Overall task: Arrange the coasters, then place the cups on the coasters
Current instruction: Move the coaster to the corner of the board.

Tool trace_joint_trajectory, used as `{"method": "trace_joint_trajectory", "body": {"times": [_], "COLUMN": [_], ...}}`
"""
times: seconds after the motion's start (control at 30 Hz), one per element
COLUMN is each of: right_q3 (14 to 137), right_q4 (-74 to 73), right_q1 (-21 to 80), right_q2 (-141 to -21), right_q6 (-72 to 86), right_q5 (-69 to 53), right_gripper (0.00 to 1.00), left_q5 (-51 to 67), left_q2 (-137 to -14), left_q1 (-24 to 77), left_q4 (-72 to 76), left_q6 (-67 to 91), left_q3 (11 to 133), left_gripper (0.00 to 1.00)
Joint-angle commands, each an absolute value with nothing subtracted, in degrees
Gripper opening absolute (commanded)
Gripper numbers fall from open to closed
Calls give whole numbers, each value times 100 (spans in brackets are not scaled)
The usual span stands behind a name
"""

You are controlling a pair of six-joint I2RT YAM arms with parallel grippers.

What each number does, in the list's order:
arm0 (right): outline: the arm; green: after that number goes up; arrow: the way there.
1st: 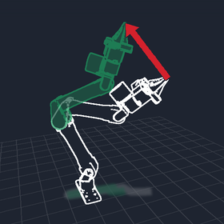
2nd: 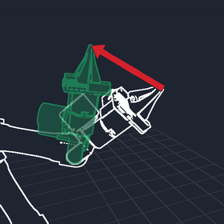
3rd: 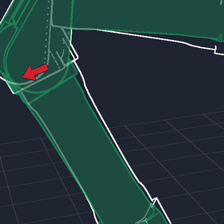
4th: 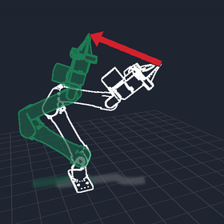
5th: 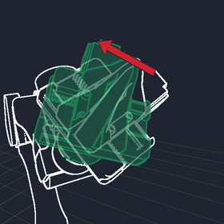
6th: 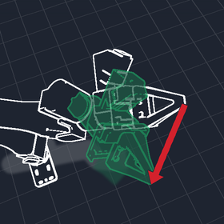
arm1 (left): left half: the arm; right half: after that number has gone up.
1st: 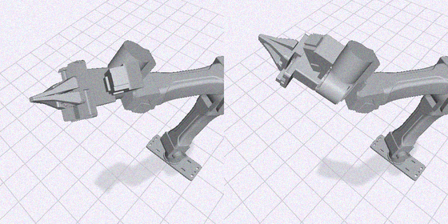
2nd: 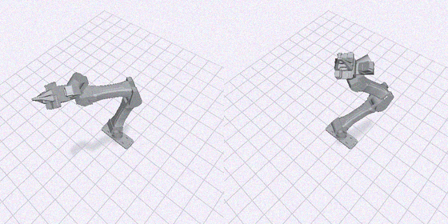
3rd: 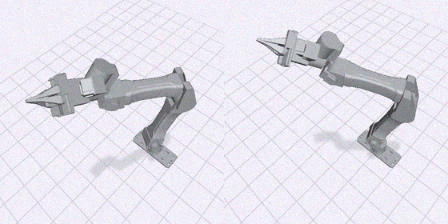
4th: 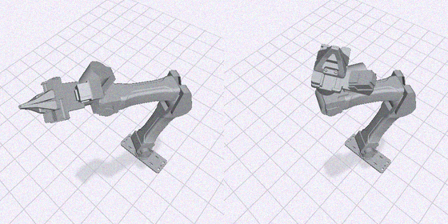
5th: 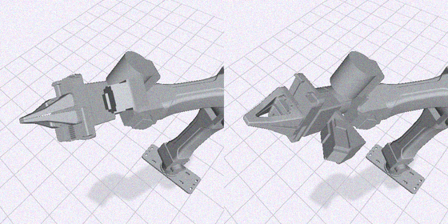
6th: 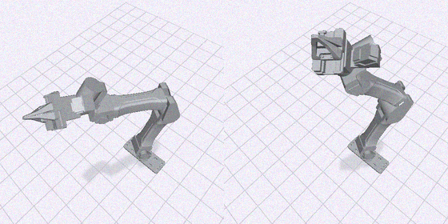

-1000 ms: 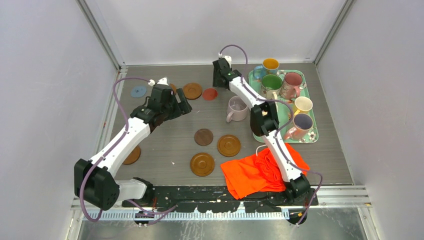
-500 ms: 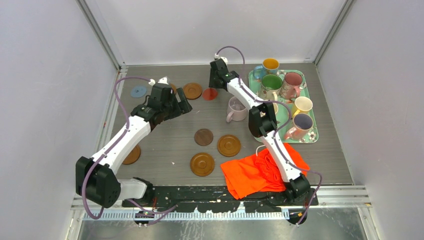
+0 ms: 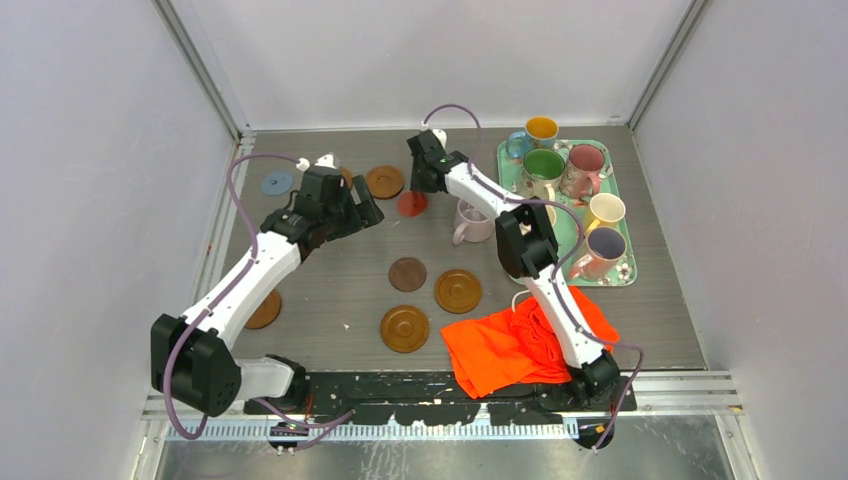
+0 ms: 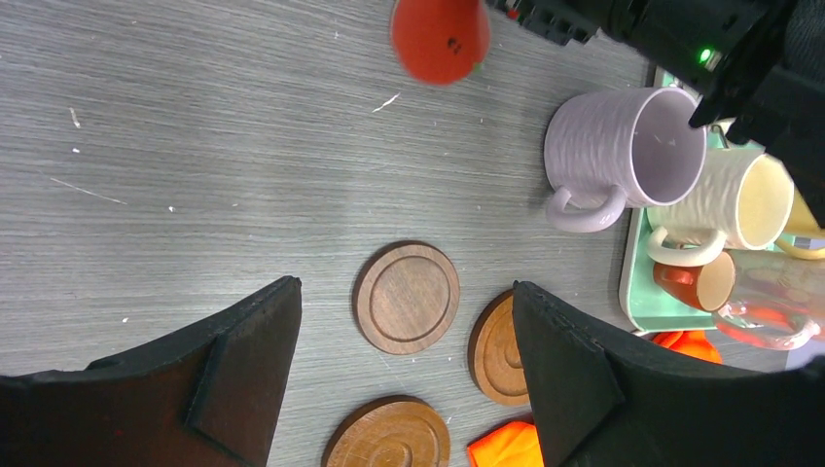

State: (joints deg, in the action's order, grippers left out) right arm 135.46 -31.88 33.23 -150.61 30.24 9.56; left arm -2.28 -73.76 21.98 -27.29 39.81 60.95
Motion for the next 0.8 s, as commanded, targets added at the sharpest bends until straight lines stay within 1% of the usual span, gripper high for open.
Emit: {"method": "trace_joint_trajectory", "body": {"times": [0.0, 0.1, 0.23, 0.3, 0.33, 0.43, 0.5, 0.63, 0.77], "right_q3": [12738, 12297, 11728, 11661, 11663, 11870, 12161, 12391, 12212], "right_q4": [-3815, -3747, -3394, -3347, -3347, -3493, -3741, -3999, -4213], "right_q1": [3672, 3893, 4103, 4058, 4008, 3792, 3625, 3378, 3245], "right_q2": [-14752, -14480, -14079, -13849, -13721, -13428, -13266, -12761, -11971], "right_q6": [3482, 3857, 4192, 4228, 4214, 4145, 4090, 3959, 3814], "right_q5": [879, 738, 378, 314, 316, 237, 229, 337, 607], "right_gripper": [26, 23, 23, 24, 26, 33, 40, 62, 75], "left_q5": [-211, -238, -222, -201, -200, -165, -73, -46, -191], "left_q2": [-7083, -7024, -6989, -6979, -6979, -6970, -7006, -7472, -8121], "left_q1": [2162, 2162, 2162, 2162, 2162, 2171, 2205, 2446, 2815], "left_q4": [-2683, -2680, -2515, -2375, -2327, -2118, -1852, -1568, -1403], "left_q6": [3948, 4037, 4226, 4309, 4344, 4412, 4444, 4382, 4301], "left_q3": [6102, 5941, 5550, 5389, 5335, 5154, 5009, 5103, 5508], "left_gripper": [81, 81, 81, 81, 81, 82, 85, 90, 93]}}
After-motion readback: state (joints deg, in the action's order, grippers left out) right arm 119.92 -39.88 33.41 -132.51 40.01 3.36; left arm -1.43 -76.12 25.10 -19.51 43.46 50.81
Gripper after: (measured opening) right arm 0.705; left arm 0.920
